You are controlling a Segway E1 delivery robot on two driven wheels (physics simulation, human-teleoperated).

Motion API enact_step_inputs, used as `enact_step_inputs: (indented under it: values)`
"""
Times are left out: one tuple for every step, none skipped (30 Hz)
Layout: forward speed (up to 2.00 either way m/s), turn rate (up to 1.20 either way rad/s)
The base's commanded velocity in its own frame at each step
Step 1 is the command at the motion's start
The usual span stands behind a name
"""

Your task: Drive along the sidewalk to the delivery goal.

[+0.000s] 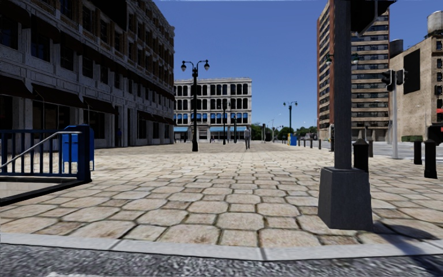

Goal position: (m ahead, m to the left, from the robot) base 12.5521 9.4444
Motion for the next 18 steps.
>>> enact_step_inputs:
  values:
    - [2.0,0.37]
    - [2.0,0.37]
    - [2.0,0.38]
    - [2.0,0.38]
    - [2.0,0.38]
    - [2.0,0.38]
    - [2.0,0.38]
    - [2.0,0.38]
    - [2.0,0.38]
    - [2.0,0.44]
    - [2.0,0.47]
    - [2.0,0.49]
    - [2.0,0.49]
    - [2.0,0.49]
    - [2.0,0.5]
    - [2.0,0.5]
    - [2.0,0.5]
    - [2.0,0.5]
